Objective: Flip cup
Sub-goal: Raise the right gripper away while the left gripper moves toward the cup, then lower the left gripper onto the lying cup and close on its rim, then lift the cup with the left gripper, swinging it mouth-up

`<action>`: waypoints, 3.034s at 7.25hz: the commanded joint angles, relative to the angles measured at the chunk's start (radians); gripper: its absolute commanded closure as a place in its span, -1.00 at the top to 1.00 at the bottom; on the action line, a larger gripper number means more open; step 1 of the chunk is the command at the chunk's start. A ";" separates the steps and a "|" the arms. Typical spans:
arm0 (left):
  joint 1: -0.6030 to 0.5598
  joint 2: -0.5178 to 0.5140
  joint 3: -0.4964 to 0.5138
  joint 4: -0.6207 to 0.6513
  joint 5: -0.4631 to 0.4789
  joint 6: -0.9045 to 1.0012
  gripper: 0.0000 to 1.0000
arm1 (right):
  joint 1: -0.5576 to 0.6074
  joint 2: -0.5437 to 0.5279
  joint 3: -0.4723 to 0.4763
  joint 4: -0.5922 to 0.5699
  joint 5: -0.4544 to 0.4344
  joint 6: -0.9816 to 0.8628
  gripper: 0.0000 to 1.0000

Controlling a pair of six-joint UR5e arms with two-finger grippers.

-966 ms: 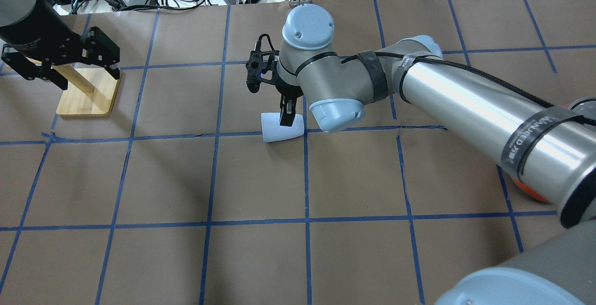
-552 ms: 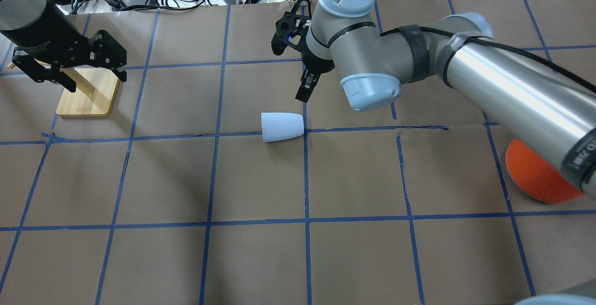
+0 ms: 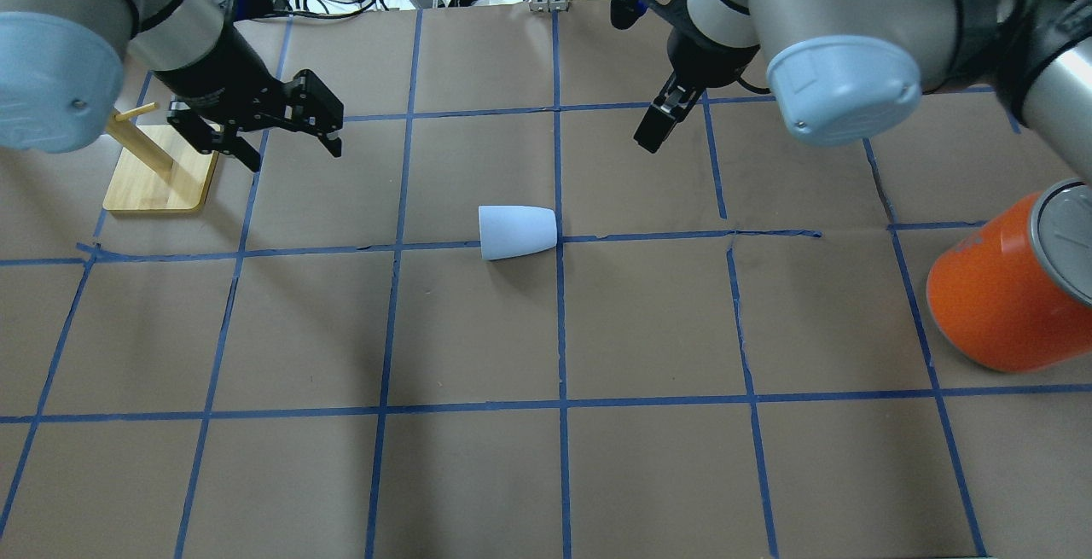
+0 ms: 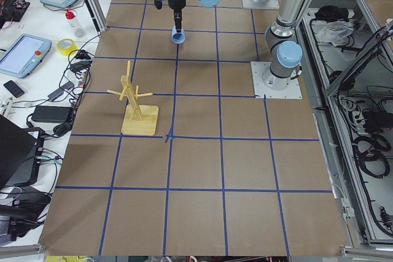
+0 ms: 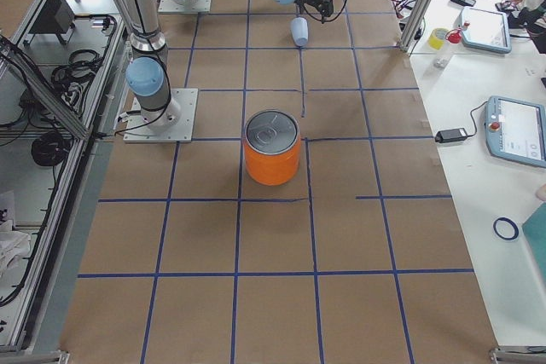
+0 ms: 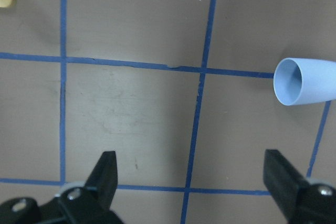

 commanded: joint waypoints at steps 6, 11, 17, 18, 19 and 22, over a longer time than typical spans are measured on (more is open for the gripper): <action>-0.095 -0.248 -0.112 0.323 -0.252 0.003 1.00 | -0.092 -0.193 -0.108 0.369 -0.061 0.632 1.00; -0.117 -0.352 -0.109 0.368 -0.332 -0.033 1.00 | -0.095 -0.242 -0.084 0.330 -0.097 0.631 1.00; -0.156 -0.374 -0.094 0.373 -0.332 -0.138 -0.99 | -0.099 -0.173 -0.058 0.191 -0.158 0.654 1.00; -0.156 -0.371 -0.071 0.370 -0.327 -0.208 -1.00 | -0.098 -0.174 -0.055 0.192 -0.152 0.654 1.00; -0.156 -0.372 -0.025 0.355 -0.316 -0.301 -1.00 | -0.098 -0.174 -0.051 0.194 -0.159 0.654 1.00; -0.169 -0.359 -0.003 0.364 -0.214 -0.358 -1.00 | -0.098 -0.174 -0.048 0.195 -0.150 0.650 1.00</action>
